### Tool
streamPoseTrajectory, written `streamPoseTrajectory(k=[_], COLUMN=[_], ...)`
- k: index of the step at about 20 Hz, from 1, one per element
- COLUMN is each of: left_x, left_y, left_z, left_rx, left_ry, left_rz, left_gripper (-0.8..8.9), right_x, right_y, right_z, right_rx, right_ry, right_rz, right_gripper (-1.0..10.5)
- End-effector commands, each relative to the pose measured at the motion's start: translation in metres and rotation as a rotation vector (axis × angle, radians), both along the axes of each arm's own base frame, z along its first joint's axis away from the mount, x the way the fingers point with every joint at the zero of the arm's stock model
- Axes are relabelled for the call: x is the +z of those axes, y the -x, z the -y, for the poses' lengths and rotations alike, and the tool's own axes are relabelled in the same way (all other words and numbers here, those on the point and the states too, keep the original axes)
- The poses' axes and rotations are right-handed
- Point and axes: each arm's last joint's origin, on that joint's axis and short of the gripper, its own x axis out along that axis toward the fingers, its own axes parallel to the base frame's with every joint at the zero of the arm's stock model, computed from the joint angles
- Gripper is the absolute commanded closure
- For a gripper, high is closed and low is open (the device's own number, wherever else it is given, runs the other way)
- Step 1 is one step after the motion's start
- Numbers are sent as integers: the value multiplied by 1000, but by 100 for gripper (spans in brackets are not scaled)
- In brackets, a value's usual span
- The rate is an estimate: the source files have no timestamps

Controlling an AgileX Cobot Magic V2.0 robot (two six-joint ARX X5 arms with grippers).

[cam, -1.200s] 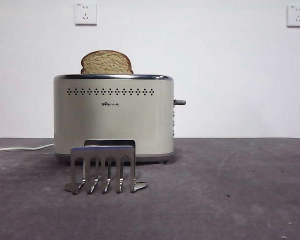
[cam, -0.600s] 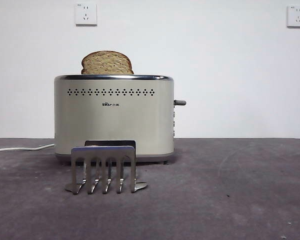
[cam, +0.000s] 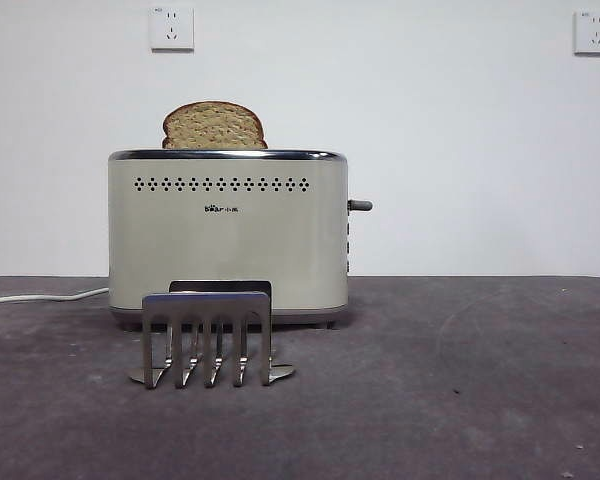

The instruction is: Pick up a slice of bread from the rack,put the bread on the toaster,press the button

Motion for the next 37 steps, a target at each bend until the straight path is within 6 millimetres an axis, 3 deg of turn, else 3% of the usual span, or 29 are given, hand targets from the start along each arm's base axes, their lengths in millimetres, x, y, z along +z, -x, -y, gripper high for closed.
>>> streamPoseTrajectory(k=[1,6,9,15,27,37], left_x=[-46,-134,-177,-232,-268,-267], left_y=[-1,-2,-4,-7,-6,-6], left_z=[-3,-6,-7,-7,-7,-7], left_rx=[32,88,99,92,110,107], left_ry=[9,95,133,201,269,323], left_rz=[-30,-91,-151,-229,-501,-502], left_gripper=[817,818,817,817,817,817], right_x=[-1,-1,-1,-1,-1,-1], right_y=[-1,-1,-1,-1,-1,-1], right_z=[0,0,0,0,0,0], right_rx=[4,4,4,4,4,4], right_ry=[5,5,5,5,5,5], right_rz=[4,4,4,4,4,4], right_gripper=[946,946,946,946,946,946])
